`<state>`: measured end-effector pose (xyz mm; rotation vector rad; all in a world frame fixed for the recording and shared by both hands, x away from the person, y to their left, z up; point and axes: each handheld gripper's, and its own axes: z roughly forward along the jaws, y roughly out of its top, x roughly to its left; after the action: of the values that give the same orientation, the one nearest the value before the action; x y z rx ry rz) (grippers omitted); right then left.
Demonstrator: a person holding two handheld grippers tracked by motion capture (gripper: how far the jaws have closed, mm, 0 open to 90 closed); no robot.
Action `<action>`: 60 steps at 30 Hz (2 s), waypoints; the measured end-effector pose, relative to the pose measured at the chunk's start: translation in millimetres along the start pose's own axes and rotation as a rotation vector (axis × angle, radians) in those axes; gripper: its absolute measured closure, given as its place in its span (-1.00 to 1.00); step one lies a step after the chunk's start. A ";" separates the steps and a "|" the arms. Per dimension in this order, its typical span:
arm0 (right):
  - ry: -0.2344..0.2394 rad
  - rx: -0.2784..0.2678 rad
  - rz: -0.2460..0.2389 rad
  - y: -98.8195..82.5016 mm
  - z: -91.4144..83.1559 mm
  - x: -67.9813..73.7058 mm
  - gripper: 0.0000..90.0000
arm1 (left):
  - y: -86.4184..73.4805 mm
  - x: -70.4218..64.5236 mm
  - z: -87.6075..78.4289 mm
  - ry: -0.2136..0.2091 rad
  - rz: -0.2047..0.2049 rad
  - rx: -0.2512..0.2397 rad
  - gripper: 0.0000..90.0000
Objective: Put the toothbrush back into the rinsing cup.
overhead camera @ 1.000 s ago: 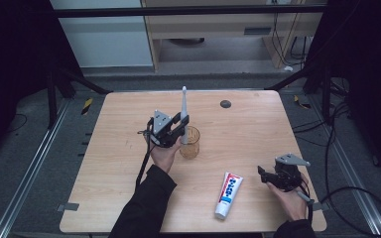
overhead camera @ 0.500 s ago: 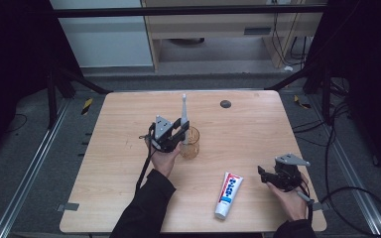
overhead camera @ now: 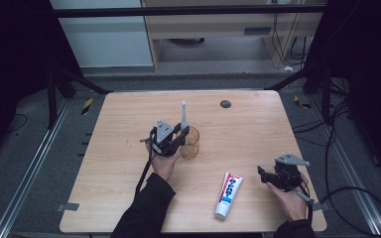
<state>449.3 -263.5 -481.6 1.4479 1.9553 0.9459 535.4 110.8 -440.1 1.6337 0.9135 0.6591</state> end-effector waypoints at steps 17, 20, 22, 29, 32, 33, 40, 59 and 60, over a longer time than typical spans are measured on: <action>-0.001 -0.002 0.002 0.5 -0.5 0.7 -0.38 | -2.5 2.7 -9.9 -0.004 0.009 0.009 0.39; 0.001 -0.001 0.000 0.6 -0.3 1.1 -0.38 | -2.1 3.5 -11.8 -0.005 0.009 0.016 0.34; 0.002 -0.001 0.003 0.7 -0.5 1.2 -0.38 | -2.6 3.3 -13.1 -0.005 0.009 0.019 0.30; 0.001 -0.002 0.006 0.9 -0.9 1.2 -0.39 | -3.8 1.2 -19.3 -0.003 0.012 0.033 0.18; -0.002 -0.005 0.003 0.9 -0.9 0.8 -0.39 | -4.6 0.8 -22.4 -0.002 0.012 0.046 0.13; -0.001 -0.004 0.005 1.0 -1.0 1.0 -0.39 | -4.8 0.8 -23.4 -0.001 0.013 0.052 0.11; -0.001 -0.006 0.011 1.8 -2.6 1.6 -0.39 | -4.1 -1.6 -36.8 0.024 0.061 0.104 0.02; 0.021 -0.033 -0.008 6.4 -11.4 8.4 -0.39 | 2.3 4.9 -67.6 0.013 0.124 0.178 -0.11; 0.027 -0.033 -0.010 6.8 -11.8 9.9 -0.39 | 1.4 5.8 -70.0 0.014 0.130 0.186 -0.11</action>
<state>441.5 -255.4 -468.9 1.4125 1.9550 0.9938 482.6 153.2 -421.7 1.8684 0.9060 0.6916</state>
